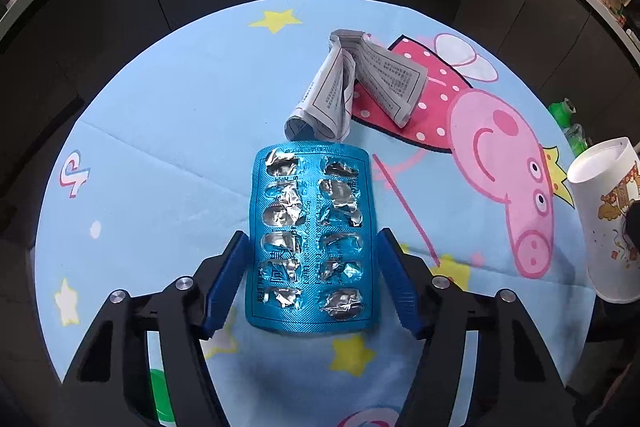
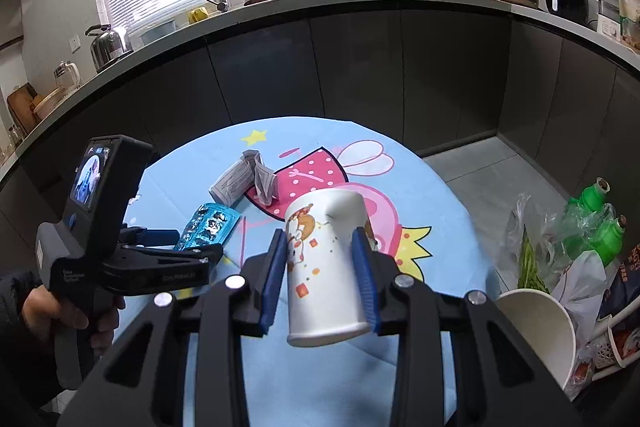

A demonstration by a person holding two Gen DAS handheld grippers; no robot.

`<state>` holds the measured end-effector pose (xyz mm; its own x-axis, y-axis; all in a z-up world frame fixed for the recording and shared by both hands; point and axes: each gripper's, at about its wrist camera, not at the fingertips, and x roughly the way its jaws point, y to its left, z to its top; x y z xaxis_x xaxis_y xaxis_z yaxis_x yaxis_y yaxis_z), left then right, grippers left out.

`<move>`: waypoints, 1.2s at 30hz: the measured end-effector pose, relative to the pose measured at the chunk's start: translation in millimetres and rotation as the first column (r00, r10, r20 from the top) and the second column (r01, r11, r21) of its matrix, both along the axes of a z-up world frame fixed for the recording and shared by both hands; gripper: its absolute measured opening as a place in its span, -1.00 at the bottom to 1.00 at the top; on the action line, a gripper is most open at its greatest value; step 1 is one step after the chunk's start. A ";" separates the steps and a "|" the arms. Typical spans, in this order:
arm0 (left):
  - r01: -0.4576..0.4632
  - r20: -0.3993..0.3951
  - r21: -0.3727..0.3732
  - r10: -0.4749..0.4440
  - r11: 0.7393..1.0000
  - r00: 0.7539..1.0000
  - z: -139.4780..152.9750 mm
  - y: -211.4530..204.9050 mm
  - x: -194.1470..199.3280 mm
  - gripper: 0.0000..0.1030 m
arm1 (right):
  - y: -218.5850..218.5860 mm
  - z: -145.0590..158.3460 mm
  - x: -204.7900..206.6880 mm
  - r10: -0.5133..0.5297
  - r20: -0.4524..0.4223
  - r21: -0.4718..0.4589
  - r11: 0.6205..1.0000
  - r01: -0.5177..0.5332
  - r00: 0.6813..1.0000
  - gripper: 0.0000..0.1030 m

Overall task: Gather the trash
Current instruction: 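Carry the blister pack and paper cup over the white bucket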

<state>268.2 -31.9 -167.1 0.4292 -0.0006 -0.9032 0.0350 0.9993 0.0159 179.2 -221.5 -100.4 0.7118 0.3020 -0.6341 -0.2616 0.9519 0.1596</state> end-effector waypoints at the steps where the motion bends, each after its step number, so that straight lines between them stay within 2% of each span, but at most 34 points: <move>1: 0.005 0.002 0.002 -0.005 1.000 1.000 -0.3 0.1 -0.3 0.20 | -1.0 1.5 -3.1 -0.003 0.003 0.003 1.000 0.003 1.000 -0.33; 4: -0.002 -0.010 -0.004 0.002 1.000 1.000 1.0 3.1 -3.4 0.18 | -3.2 5.8 -11.6 -0.004 0.008 0.008 1.000 0.004 1.000 -0.33; 8: -0.001 0.002 -0.066 0.001 0.998 1.000 13.1 7.8 -19.2 0.18 | -5.9 12.4 -24.3 -0.003 0.022 0.011 1.000 0.003 1.000 -0.33; 20: 0.103 0.126 -0.210 -0.077 0.972 0.989 92.3 -13.7 -71.3 0.18 | -25.3 36.9 -63.8 -0.047 0.080 0.031 0.999 0.045 0.996 -0.33; 28: 0.225 0.183 -0.283 -0.177 0.933 0.967 128.4 -50.8 -97.0 0.19 | -54.5 52.0 -88.7 -0.115 0.119 0.039 0.993 0.111 0.986 -0.33; 36: 0.337 0.208 -0.308 -0.282 0.890 0.936 141.0 -97.2 -104.6 0.19 | -93.9 54.4 -109.7 -0.200 0.130 0.058 0.979 0.194 0.971 -0.33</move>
<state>163.7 -129.1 -26.0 0.4905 -0.4461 -0.7486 0.3678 0.8848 -0.2862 69.5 -315.4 -46.0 0.8380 0.1725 -0.5178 -0.0912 0.9796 0.1789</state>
